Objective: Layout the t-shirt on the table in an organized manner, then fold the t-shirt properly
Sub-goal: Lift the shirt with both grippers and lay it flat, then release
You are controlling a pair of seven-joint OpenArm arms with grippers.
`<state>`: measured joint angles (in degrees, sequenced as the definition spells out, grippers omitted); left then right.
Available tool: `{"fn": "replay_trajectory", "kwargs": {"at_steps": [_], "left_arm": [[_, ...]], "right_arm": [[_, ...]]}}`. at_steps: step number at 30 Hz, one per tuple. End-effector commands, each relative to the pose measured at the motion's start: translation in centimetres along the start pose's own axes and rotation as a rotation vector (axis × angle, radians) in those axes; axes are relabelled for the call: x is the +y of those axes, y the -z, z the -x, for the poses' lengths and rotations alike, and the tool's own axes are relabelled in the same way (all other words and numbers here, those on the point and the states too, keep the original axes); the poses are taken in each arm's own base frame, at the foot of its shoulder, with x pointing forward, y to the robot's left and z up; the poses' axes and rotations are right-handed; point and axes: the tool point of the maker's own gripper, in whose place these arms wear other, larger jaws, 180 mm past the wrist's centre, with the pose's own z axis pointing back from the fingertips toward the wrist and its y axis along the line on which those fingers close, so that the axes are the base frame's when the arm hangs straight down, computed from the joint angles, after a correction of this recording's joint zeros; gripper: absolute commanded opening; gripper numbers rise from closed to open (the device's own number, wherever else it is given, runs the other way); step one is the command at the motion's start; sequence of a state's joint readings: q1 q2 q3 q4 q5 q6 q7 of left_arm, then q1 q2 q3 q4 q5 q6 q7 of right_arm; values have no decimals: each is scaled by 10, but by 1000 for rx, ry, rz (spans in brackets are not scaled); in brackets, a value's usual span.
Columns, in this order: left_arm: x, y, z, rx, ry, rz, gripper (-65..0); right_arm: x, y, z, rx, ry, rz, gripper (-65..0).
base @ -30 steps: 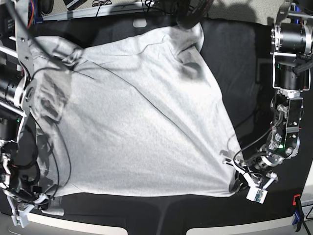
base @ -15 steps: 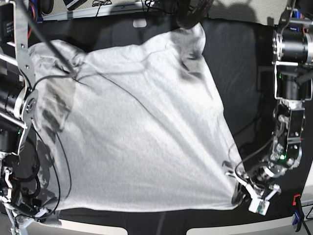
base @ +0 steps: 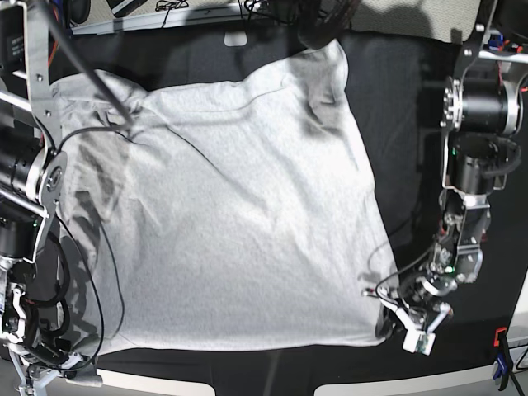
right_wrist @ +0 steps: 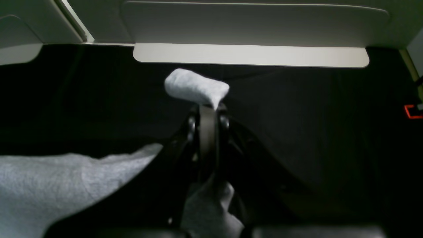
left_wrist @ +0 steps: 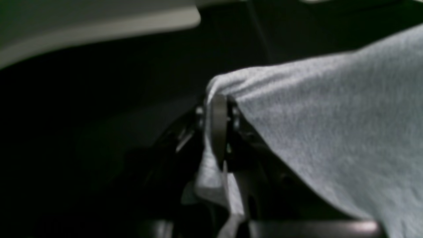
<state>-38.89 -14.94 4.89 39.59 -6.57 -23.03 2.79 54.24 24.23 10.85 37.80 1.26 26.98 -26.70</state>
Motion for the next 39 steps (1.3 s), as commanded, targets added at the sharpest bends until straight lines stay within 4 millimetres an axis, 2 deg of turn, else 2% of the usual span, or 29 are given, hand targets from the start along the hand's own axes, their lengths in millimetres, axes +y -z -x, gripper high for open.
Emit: {"fn": "replay_trajectory", "kwargs": {"at_steps": [1, 6, 18, 20, 21, 23, 27, 36, 39], "left_arm": [[8, 4, -41, -98, 12, -10, -650], [10, 7, -61, -111, 22, -11, -650], [11, 8, -57, -92, 21, -12, -650], [11, 9, -46, -23, 21, -12, -502], [11, 9, -40, 17, 21, -12, -466], [12, 8, -28, 82, 22, -14, -462], [12, 7, -20, 125, 21, -14, -462], [11, 6, -13, 165, 16, -13, -462], [5, 4, -3, 212, -44, 16, -462]], "right_arm": [[-11, -9, -42, -107, 3, 27, -650], [-11, -9, -44, -123, 2, 26, -650], [-11, -9, -47, -136, 1, 27, -650], [-11, -9, -47, -138, 0, 27, -495], [-11, -9, -44, -134, 0, 27, -432], [-10, -8, -37, -123, 0, 26, -371], [-9, -6, -26, -103, -1, 25, -368], [-9, -6, -23, -94, 15, 18, -369], [-3, -7, -11, -21, 57, -35, -370]]}}
